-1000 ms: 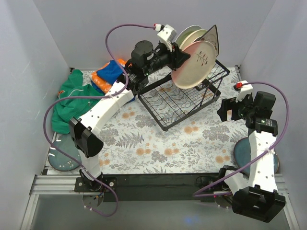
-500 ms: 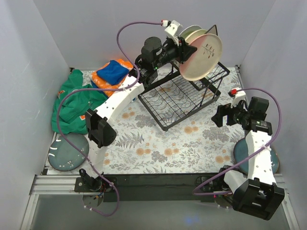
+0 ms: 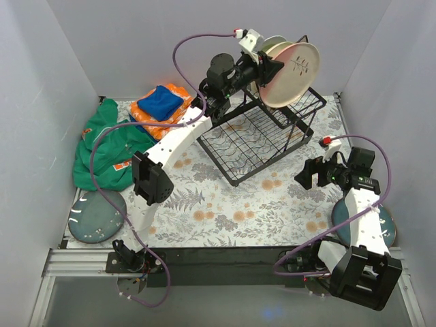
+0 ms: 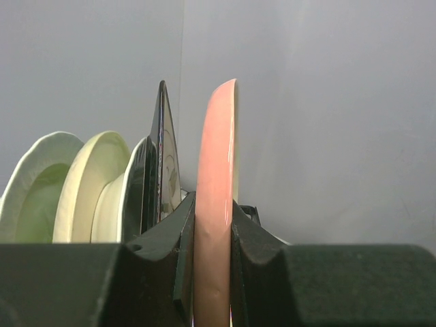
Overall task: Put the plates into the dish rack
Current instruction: Insert the plate into the dish rack
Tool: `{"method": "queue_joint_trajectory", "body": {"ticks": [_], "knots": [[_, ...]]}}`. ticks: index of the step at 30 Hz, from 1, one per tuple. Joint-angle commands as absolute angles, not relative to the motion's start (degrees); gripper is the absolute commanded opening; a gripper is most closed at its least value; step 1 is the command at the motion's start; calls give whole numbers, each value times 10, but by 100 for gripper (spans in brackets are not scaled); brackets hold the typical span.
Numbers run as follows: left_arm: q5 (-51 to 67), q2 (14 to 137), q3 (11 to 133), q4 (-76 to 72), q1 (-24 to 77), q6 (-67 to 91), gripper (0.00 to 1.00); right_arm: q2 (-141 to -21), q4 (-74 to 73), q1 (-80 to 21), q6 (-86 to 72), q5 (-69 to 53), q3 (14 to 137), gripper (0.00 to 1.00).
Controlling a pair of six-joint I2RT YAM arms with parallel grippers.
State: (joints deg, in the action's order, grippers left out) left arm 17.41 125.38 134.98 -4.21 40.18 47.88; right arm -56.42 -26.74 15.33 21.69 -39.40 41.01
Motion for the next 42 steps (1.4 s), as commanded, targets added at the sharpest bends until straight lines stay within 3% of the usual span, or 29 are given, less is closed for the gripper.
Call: {"method": "queue_joint_trajectory", "body": {"ticks": [1,42], "knots": [[150,1241,1403,-146,397,456,0,-570,-243,162,238,-440,397,97],[165,1278,1408,-209,416,321,0,-592,-252,190,252,-495,394,97]]}}
